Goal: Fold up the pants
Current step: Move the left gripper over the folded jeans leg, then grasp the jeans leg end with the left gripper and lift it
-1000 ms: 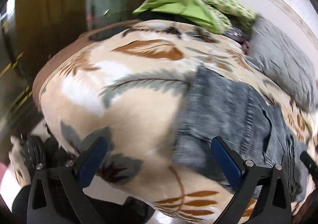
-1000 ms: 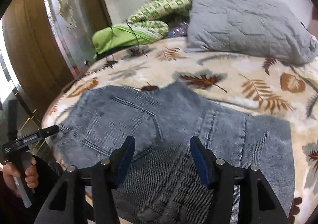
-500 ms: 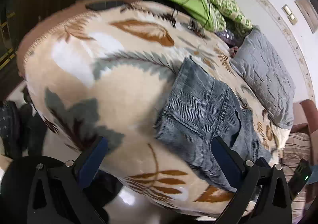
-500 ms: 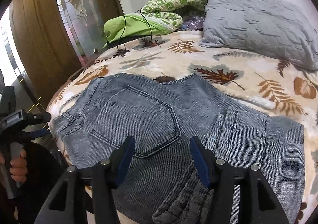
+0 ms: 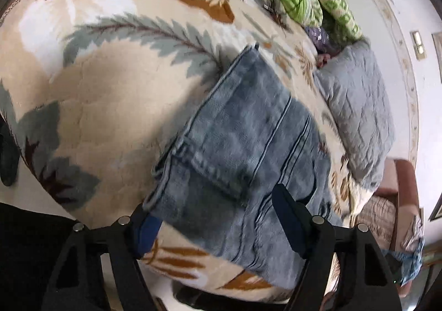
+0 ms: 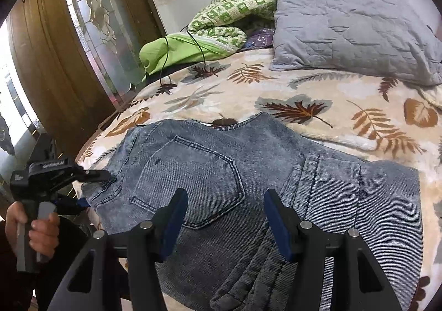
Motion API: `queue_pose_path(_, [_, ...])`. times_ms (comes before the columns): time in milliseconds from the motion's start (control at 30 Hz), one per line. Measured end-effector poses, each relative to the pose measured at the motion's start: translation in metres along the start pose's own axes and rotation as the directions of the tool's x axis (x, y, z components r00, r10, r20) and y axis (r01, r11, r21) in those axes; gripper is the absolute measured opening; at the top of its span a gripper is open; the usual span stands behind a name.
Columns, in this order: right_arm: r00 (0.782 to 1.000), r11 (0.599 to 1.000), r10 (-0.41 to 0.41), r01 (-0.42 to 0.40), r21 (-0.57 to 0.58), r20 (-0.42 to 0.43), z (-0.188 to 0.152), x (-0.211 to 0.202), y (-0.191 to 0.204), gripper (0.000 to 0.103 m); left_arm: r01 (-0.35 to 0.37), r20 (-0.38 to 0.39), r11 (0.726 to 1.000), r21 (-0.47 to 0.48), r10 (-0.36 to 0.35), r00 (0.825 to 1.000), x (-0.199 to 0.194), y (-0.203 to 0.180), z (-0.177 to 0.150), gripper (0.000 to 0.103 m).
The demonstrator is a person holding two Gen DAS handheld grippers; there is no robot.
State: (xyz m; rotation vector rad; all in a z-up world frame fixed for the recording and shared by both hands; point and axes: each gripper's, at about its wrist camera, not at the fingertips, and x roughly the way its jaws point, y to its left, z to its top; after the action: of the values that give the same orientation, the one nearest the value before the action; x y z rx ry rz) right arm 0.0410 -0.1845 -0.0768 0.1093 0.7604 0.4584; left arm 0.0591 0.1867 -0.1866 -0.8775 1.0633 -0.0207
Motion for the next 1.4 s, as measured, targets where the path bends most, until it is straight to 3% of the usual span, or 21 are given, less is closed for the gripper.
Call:
queue_pose_path(200, [1.000, 1.000, -0.005, 0.005, 0.020, 0.007, 0.001, -0.002, -0.006, 0.061, -0.027, 0.023, 0.999, 0.017, 0.027, 0.999, 0.008, -0.001, 0.011, 0.038])
queue_pose_path(367, [0.999, 0.999, 0.040, -0.040, 0.002, 0.012, -0.002, -0.003, -0.002, 0.061, -0.046, 0.082, 0.991, 0.126, 0.036, 0.996, 0.003, -0.015, 0.004, 0.015])
queue_pose_path(567, [0.999, 0.996, 0.044, -0.046, -0.078, -0.021, -0.008, 0.014, 0.018, 0.039, -0.063, 0.175, 0.956, 0.287, 0.013, 0.984, -0.024, -0.049, -0.008, 0.013])
queue_pose_path(767, [0.987, 0.999, 0.003, -0.010, -0.041, -0.159, -0.019, 0.053, 0.013, 0.037, -0.076, 0.239, 0.896, 0.438, -0.035, 0.970, -0.050, -0.098, -0.028, 0.013])
queue_pose_path(867, [0.989, 0.998, 0.005, -0.014, -0.057, -0.151, -0.020, 0.052, 0.012, 0.037, -0.086, 0.257, 0.860, 0.503, -0.054, 0.965, -0.058, -0.121, -0.041, 0.013])
queue_pose_path(967, [0.986, 0.998, 0.056, -0.057, -0.002, -0.155, -0.018, 0.047, 0.000, 0.036, -0.086, 0.261, 0.819, 0.567, -0.080, 0.962, -0.066, -0.147, -0.056, 0.013])
queue_pose_path(1067, [0.994, 0.994, 0.084, -0.079, 0.073, -0.071, -0.012, 0.022, -0.025, 0.037, -0.071, 0.244, 0.778, 0.625, -0.108, 0.964, -0.069, -0.174, -0.071, 0.012])
queue_pose_path(1167, [0.998, 0.987, 0.058, -0.061, 0.150, 0.026, -0.006, -0.009, -0.058, 0.036, -0.049, 0.210, 0.730, 0.681, -0.131, 0.969, -0.066, -0.202, -0.089, 0.012])
queue_pose_path(1267, [0.995, 0.965, -0.009, -0.018, 0.261, 0.102, -0.009, -0.043, -0.102, 0.037, -0.027, 0.165, 0.681, 0.731, -0.138, 0.977, -0.055, -0.233, -0.106, 0.012])
queue_pose_path(1400, [0.981, 0.910, -0.131, 0.062, 0.410, 0.144, -0.016, -0.079, -0.158, 0.037, 0.017, 0.086, 0.625, 0.780, -0.135, 0.987, -0.030, -0.274, -0.134, 0.012])
